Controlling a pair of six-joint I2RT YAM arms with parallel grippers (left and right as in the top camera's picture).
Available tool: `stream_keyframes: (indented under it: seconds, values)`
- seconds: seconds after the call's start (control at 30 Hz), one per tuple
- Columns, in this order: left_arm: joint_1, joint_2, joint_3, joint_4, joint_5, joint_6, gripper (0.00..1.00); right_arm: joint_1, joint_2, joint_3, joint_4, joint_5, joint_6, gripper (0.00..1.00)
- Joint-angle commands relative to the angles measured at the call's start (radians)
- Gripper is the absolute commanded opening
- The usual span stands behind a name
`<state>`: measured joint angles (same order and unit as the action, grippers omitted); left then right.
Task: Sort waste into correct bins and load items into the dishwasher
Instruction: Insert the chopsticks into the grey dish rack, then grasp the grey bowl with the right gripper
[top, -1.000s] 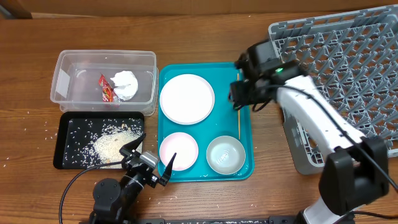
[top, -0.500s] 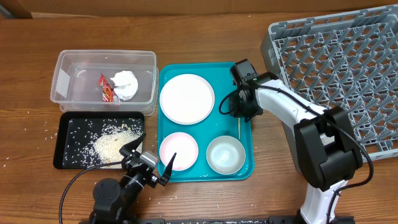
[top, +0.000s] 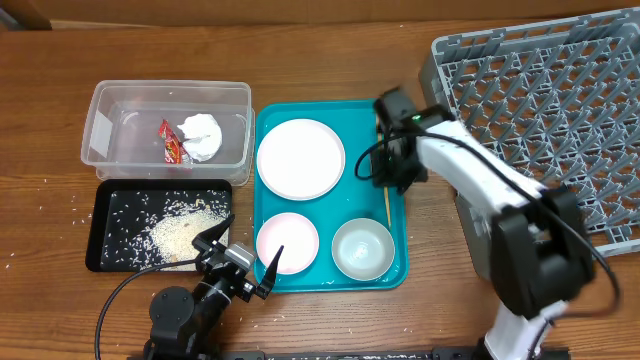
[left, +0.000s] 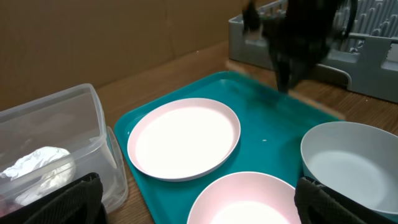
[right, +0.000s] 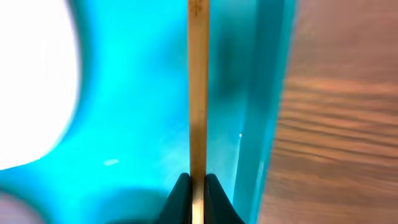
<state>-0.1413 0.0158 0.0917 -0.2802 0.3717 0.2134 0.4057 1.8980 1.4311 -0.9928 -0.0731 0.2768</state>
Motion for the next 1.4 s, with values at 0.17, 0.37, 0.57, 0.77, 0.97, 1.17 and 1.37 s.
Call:
stream_keyframes:
  seconds: [0.17, 0.37, 0.57, 0.77, 0.97, 1.17, 1.37]
  values:
    - [0.01, -0.01, -0.003, 0.002, 0.013, 0.011, 1.0, -0.146, -0.342, 0.094, -0.029, 0.267, -0.203, 0.04]
    - [0.01, -0.01, -0.003, 0.002, 0.013, 0.011, 1.0, -0.239, -0.337, 0.071, -0.074, 0.29, -0.444, 0.04]
    - [0.01, -0.01, -0.003, 0.002, 0.013, 0.011, 1.0, -0.261, -0.283, -0.015, -0.01, 0.294, -0.504, 0.04]
    - [0.01, -0.01, -0.003, 0.002, 0.013, 0.011, 1.0, -0.257, -0.202, -0.033, 0.027, 0.498, -0.507, 0.23]
    - [0.01, -0.01, -0.003, 0.002, 0.013, 0.011, 1.0, -0.232, -0.223, -0.011, 0.013, 0.47, -0.409, 0.55]
    - [0.01, -0.01, -0.003, 0.002, 0.013, 0.011, 1.0, -0.169, -0.299, 0.049, -0.114, -0.024, -0.373, 0.41]
    - [0.01, -0.01, -0.003, 0.002, 0.013, 0.011, 1.0, -0.09, -0.331, 0.038, -0.266, -0.341, -0.384, 0.23]
